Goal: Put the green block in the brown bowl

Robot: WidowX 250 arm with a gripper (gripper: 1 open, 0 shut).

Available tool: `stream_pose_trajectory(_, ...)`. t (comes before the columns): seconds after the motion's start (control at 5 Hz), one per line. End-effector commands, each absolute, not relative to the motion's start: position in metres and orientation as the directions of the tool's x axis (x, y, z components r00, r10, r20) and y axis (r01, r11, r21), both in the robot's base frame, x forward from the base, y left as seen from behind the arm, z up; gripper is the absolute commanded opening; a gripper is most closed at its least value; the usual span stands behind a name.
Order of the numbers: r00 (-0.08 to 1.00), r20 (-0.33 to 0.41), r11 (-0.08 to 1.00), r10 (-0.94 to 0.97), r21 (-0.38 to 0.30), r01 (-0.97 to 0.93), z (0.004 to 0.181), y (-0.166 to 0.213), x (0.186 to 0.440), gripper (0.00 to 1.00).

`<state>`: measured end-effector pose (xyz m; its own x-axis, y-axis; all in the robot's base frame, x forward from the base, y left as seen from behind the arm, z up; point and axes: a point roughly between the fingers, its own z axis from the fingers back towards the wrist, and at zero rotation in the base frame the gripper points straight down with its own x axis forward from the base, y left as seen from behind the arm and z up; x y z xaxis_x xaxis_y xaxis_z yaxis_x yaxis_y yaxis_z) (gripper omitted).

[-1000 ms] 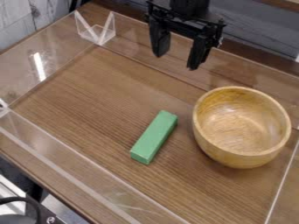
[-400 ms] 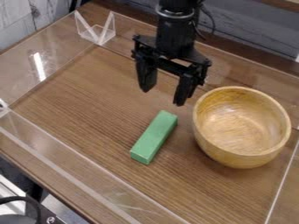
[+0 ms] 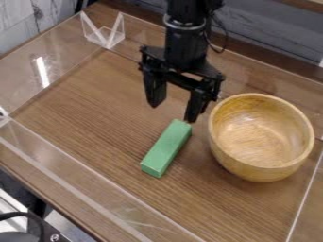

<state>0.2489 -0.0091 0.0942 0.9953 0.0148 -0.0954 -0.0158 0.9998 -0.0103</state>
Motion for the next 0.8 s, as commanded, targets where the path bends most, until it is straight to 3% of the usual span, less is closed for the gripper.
stream_pose_trajectory(0.0,0.999,-0.029,1.0,0.014,-0.015,-0.014,0.106,-0.011,0.248,1.0)
stream_pose_trajectory(0.6,0.999,-0.036,0.999,0.023,-0.022,-0.024,0.093,-0.013,0.239,1.0)
